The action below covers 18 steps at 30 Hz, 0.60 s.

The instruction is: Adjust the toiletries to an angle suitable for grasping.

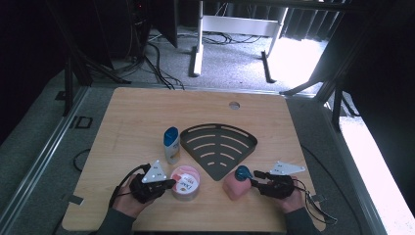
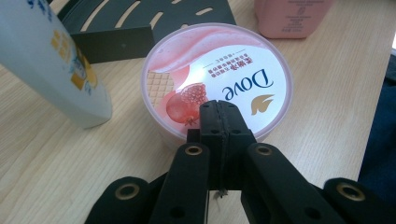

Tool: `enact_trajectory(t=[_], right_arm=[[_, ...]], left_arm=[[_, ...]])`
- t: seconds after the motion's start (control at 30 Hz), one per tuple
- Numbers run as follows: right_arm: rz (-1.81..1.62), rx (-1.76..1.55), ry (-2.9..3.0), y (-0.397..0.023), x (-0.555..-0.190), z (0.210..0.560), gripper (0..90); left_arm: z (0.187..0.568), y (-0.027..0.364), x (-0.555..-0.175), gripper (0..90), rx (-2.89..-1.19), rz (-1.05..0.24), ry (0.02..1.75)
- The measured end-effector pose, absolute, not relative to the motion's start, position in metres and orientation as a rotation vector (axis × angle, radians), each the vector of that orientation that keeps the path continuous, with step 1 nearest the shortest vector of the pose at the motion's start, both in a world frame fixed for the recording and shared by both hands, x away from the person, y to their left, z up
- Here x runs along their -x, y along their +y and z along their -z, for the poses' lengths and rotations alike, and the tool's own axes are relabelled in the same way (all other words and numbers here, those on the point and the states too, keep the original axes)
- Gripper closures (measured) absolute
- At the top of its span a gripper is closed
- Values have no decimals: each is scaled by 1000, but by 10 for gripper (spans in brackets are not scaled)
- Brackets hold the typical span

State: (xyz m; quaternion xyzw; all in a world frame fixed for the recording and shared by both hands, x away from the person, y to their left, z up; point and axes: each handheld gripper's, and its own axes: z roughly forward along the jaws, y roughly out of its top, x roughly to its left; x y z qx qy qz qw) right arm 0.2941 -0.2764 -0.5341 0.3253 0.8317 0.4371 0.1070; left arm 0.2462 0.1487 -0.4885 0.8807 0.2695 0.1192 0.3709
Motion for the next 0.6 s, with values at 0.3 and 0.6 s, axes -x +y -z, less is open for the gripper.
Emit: enact_trajectory(t=[0.3, 0.6], right_arm=[[-1289, -901, 2477, -271, -291, 533, 680], [-1282, -850, 2493, -263, -288, 531, 786]], left_arm=[[488, 161, -246, 900, -2253, -307, 722], [489, 175, -244, 900, -2237, -327, 762]])
